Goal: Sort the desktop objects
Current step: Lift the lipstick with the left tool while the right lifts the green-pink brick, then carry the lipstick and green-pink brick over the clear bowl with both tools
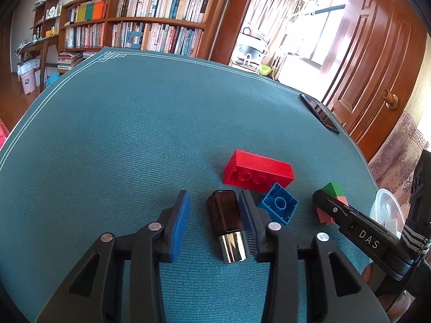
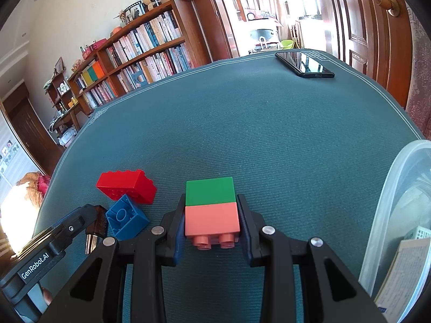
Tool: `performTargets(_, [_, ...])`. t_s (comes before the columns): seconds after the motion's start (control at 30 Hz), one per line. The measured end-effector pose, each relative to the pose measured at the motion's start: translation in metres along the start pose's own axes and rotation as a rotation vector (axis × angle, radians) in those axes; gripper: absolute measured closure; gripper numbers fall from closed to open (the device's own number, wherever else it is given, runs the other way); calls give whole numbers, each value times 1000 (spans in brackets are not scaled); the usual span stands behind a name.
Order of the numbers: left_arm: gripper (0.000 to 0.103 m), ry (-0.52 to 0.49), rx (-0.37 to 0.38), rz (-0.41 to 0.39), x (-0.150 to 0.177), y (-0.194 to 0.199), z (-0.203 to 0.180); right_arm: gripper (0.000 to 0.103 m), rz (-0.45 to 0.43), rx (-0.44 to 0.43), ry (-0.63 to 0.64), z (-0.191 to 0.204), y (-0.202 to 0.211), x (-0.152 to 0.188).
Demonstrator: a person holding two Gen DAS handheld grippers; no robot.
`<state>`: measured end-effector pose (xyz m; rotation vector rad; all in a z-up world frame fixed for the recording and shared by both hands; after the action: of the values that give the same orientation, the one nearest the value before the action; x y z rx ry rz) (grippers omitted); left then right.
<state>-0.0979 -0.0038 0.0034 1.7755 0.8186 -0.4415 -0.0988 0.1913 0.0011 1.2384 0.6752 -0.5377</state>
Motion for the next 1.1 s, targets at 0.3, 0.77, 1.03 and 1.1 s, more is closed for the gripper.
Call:
performTargets(0.3, [49,-13,27,24,3,-4,-5,66,-2,-4,-3,-2,1,1])
performTargets(0.77, [80,-82,2,7,5,-6,-19,66,-14,9,0,-1,3,1])
performTargets(1.03, [81,-94,-13,-87,3,15,-20,66,-62,26,23,2,13,-1])
performTargets(1.1, [81,-91,-11,-96,3,17,-20,66,-76,33,30,3,17,-1])
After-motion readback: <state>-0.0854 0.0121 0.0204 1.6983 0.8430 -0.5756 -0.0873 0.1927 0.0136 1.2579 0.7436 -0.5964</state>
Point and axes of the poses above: each gripper's, at about its wrist camera, not at the fingertips, and y roughly against the way its jaws point, z to its left, x to its underside, the point moved 2 cm from there along -y, roughly the way its jaws point, and after that the axes turned 7 degrees about y, right-handed, at the moved point
